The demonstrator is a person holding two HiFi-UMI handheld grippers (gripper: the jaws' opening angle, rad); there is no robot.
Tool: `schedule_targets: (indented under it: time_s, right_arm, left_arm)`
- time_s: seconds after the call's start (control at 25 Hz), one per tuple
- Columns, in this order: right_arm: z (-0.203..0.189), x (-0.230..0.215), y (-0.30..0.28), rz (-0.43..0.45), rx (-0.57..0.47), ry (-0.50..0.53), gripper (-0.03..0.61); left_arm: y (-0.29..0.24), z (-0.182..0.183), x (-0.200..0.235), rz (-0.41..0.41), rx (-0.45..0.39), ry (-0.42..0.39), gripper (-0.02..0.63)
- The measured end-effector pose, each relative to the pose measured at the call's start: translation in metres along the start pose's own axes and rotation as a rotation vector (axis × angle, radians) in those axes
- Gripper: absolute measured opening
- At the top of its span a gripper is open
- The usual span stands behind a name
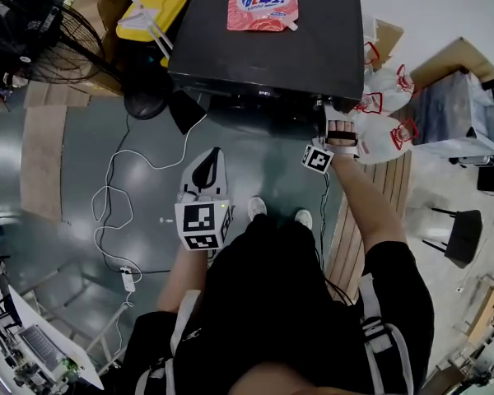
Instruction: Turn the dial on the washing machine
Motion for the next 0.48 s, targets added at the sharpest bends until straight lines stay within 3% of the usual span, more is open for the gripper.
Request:
schedule_targets:
  time_s: [0.12, 0.24, 0.48]
  right_arm:
    - [0.0, -0.001, 0.001, 0.0, 0.021, -0.07, 0.256]
    - [0.0, -0.002, 0.0, 0.007, 0.059, -0.218, 0.256]
    - [-0.002, -0.011, -0.004, 0.026, 0.228, -0.762, 0.256]
  left_arm:
    - [0.002, -0.001, 0.0, 0.001, 0.0, -0.002, -0.005]
    - [0.004, 0.001, -0.001, 0.002, -0.003, -0.005, -0.005]
    - [0.007, 0.001, 0.005, 0.014, -0.004, -0.006, -0.005]
Point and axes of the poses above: the fingertips, and each gripper's own axes: y backward along the fingers, x to its left, z out of its top, the point moved 4 cm from there along y, backward along the fingers, and after that the axes turned 2 degrees about -x, right-handed, at the moved point
